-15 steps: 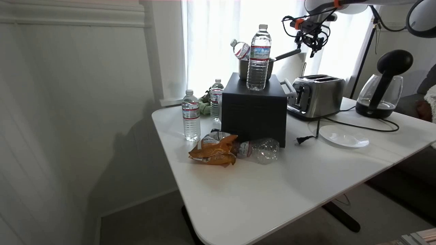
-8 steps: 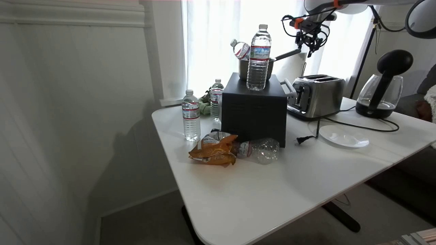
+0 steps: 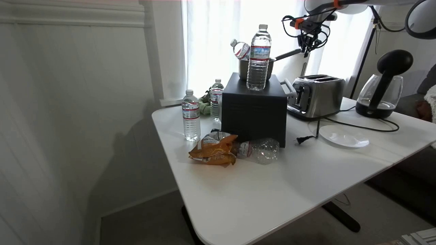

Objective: Move the paper towel roll to the right

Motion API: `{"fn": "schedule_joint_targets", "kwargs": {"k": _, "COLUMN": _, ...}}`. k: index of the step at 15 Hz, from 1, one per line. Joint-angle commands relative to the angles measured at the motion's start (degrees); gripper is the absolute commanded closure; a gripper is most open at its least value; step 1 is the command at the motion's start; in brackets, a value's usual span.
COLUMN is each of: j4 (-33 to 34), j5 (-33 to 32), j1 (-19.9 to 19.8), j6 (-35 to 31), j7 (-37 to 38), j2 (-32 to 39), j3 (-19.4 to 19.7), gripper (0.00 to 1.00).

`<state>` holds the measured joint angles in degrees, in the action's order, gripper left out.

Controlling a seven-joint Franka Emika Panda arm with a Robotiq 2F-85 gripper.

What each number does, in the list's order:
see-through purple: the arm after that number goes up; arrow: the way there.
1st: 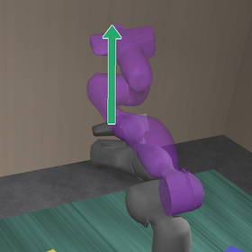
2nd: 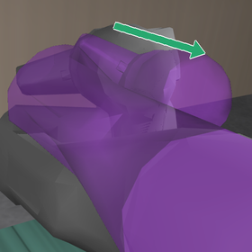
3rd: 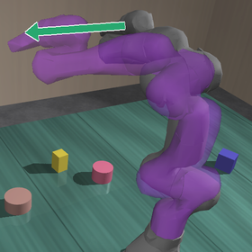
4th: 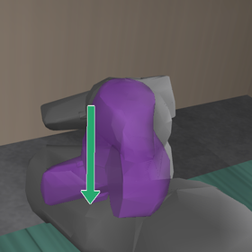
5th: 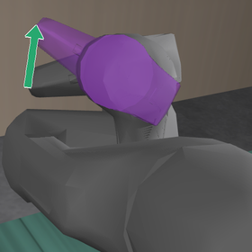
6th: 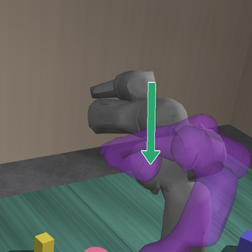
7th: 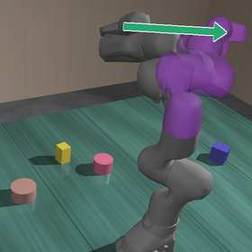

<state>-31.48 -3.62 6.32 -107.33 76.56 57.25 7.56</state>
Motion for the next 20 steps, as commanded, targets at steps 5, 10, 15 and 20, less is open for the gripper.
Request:
{"fn": "schedule_joint_targets", "kwargs": {"k": 5, "j4": 3.2, "j5": -0.8, "j1": -0.1, "j6": 2.9, "j7": 0.9, "j2": -2.0, "j3": 1.9, "gripper": 0.92}}
{"fn": "schedule_joint_targets", "kwargs": {"k": 10, "j4": 10.5, "j5": -0.8, "j1": -0.9, "j6": 10.9, "j7": -0.6, "j2": -2.6, "j3": 1.4, "gripper": 0.92}}
{"fn": "schedule_joint_targets", "kwargs": {"k": 15, "j4": 7.4, "j5": -1.3, "j1": -0.2, "j6": 13.7, "j7": 0.8, "j2": -9.0, "j3": 1.5, "gripper": 0.92}}
{"fn": "schedule_joint_targets", "kwargs": {"k": 20, "j4": 7.7, "j5": -1.3, "j1": -0.3, "j6": 13.1, "j7": 2.6, "j2": -12.1, "j3": 1.4, "gripper": 0.92}}
